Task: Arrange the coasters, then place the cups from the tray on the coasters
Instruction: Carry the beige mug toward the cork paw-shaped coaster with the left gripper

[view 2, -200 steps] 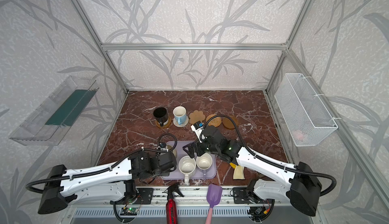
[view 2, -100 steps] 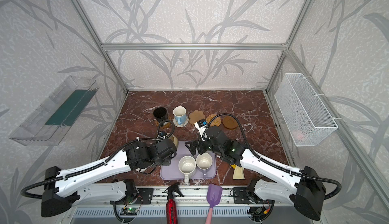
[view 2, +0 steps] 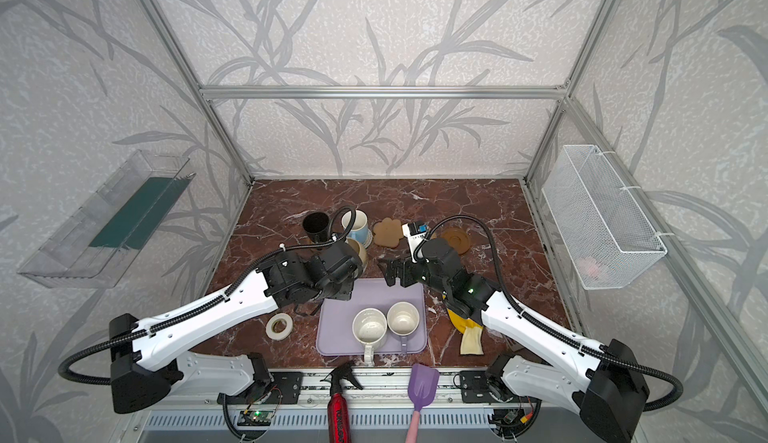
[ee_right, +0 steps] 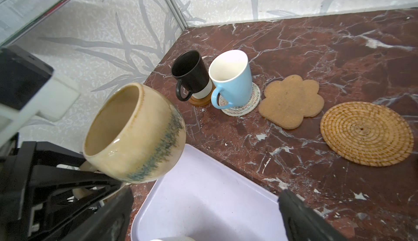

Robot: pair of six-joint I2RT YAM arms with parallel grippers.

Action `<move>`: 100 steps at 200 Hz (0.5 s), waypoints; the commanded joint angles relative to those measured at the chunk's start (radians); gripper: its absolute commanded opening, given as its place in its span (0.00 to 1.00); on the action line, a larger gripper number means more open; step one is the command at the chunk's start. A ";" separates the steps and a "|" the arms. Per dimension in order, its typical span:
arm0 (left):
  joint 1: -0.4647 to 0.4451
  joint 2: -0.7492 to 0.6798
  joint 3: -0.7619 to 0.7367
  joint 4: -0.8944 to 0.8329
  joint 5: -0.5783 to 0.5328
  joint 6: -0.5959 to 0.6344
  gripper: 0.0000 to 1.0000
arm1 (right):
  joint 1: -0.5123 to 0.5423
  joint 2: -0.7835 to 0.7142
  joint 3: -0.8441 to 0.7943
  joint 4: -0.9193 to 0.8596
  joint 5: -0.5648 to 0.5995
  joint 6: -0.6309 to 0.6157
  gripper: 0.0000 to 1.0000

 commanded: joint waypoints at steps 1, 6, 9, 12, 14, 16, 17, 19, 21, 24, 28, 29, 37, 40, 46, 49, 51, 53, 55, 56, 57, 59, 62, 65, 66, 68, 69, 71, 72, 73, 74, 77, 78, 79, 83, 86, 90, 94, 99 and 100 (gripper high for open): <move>0.022 0.032 0.079 0.065 -0.036 0.072 0.00 | -0.050 0.003 0.054 -0.007 -0.048 -0.020 0.99; 0.029 0.043 0.089 0.071 -0.029 0.080 0.00 | -0.065 0.006 0.060 -0.008 -0.064 -0.021 0.99; 0.034 0.051 0.095 0.075 -0.024 0.086 0.00 | -0.079 0.008 0.062 -0.011 -0.075 -0.020 0.99; 0.040 0.059 0.101 0.079 -0.019 0.091 0.00 | -0.089 0.010 0.066 -0.013 -0.085 -0.021 0.99; 0.043 0.065 0.105 0.080 -0.015 0.095 0.00 | -0.094 0.011 0.069 -0.014 -0.093 -0.021 0.99; 0.048 0.069 0.111 0.082 -0.013 0.099 0.00 | -0.102 0.012 0.072 -0.015 -0.102 -0.021 0.99; 0.050 0.072 0.114 0.082 -0.011 0.100 0.00 | -0.105 0.013 0.073 -0.017 -0.106 -0.023 0.99; 0.054 0.078 0.118 0.083 -0.009 0.103 0.00 | -0.111 0.014 0.076 -0.019 -0.113 -0.025 0.99; 0.056 0.085 0.125 0.084 -0.005 0.107 0.00 | -0.116 0.016 0.078 -0.020 -0.121 -0.025 0.99; 0.063 0.093 0.130 0.085 0.001 0.112 0.00 | -0.124 0.017 0.081 -0.020 -0.134 -0.029 0.99; 0.071 0.105 0.143 0.089 0.007 0.118 0.00 | -0.137 0.018 0.084 -0.024 -0.148 -0.034 0.99; 0.072 0.108 0.146 0.088 0.008 0.120 0.00 | -0.139 0.018 0.084 -0.025 -0.152 -0.034 0.99; 0.085 0.131 0.168 0.095 0.018 0.132 0.00 | -0.162 0.020 0.090 -0.032 -0.179 -0.043 0.99; 0.088 0.137 0.178 0.097 0.022 0.136 0.00 | -0.171 0.019 0.091 -0.033 -0.189 -0.046 0.99; 0.095 0.154 0.195 0.103 0.027 0.145 0.00 | -0.187 0.018 0.091 -0.033 -0.206 -0.051 0.99; 0.097 0.163 0.205 0.106 0.028 0.148 0.00 | -0.195 0.016 0.090 -0.032 -0.216 -0.055 0.99; 0.099 0.169 0.210 0.106 0.030 0.151 0.00 | -0.200 0.017 0.090 -0.030 -0.223 -0.057 0.99; 0.101 0.174 0.218 0.107 0.032 0.153 0.00 | -0.205 0.017 0.088 -0.028 -0.230 -0.058 0.99; 0.103 0.179 0.224 0.108 0.033 0.155 0.00 | -0.210 0.017 0.087 -0.028 -0.237 -0.060 0.99; 0.104 0.183 0.228 0.108 0.034 0.156 0.00 | -0.213 0.017 0.088 -0.028 -0.242 -0.061 0.99; 0.105 0.185 0.231 0.108 0.034 0.157 0.00 | -0.216 0.017 0.088 -0.027 -0.247 -0.062 0.99; 0.107 0.192 0.237 0.108 0.036 0.159 0.00 | -0.221 0.017 0.088 -0.027 -0.255 -0.064 0.99; 0.109 0.200 0.246 0.109 0.038 0.162 0.00 | -0.230 0.017 0.089 -0.026 -0.270 -0.067 0.99; 0.113 0.209 0.256 0.109 0.042 0.165 0.00 | -0.239 0.018 0.089 -0.026 -0.287 -0.070 0.99; 0.114 0.210 0.258 0.109 0.043 0.166 0.00 | -0.242 0.018 0.089 -0.026 -0.292 -0.071 0.99; 0.115 0.217 0.265 0.110 0.044 0.168 0.00 | -0.247 0.017 0.089 -0.026 -0.304 -0.074 0.99; 0.116 0.221 0.267 0.110 0.045 0.168 0.00 | -0.250 0.018 0.090 -0.026 -0.309 -0.075 0.99; 0.118 0.227 0.274 0.110 0.048 0.170 0.00 | -0.254 0.019 0.091 -0.026 -0.318 -0.078 0.99; 0.119 0.229 0.278 0.111 0.049 0.171 0.00 | -0.257 0.020 0.091 -0.026 -0.325 -0.080 0.99; 0.120 0.232 0.281 0.112 0.049 0.171 0.00 | -0.259 0.019 0.092 -0.026 -0.331 -0.081 0.99; 0.121 0.235 0.283 0.112 0.051 0.171 0.00 | -0.261 0.019 0.091 -0.026 -0.336 -0.082 0.99; 0.123 0.244 0.292 0.114 0.054 0.175 0.00 | -0.269 0.020 0.091 -0.026 -0.353 -0.086 0.99; 0.124 0.246 0.295 0.115 0.055 0.176 0.00 | -0.271 0.020 0.092 -0.026 -0.359 -0.088 0.99; 0.125 0.248 0.298 0.115 0.054 0.177 0.00 | -0.274 0.020 0.091 -0.026 -0.364 -0.088 0.99; 0.127 0.261 0.311 0.118 0.058 0.180 0.00 | -0.284 0.019 0.092 -0.024 -0.386 -0.094 0.99; 0.129 0.270 0.319 0.119 0.061 0.183 0.00 | -0.289 0.018 0.090 -0.018 -0.405 -0.098 0.99; 0.132 0.282 0.331 0.121 0.064 0.185 0.00 | -0.298 0.016 0.089 -0.016 -0.425 -0.105 0.99; 0.134 0.294 0.341 0.122 0.068 0.188 0.00 | -0.303 0.014 0.089 -0.014 -0.441 -0.110 0.99; 0.138 0.308 0.354 0.126 0.071 0.190 0.00 | -0.309 0.011 0.091 -0.020 -0.449 -0.118 0.99; 0.139 0.311 0.357 0.128 0.072 0.190 0.00 | -0.310 0.010 0.091 -0.020 -0.450 -0.120 0.99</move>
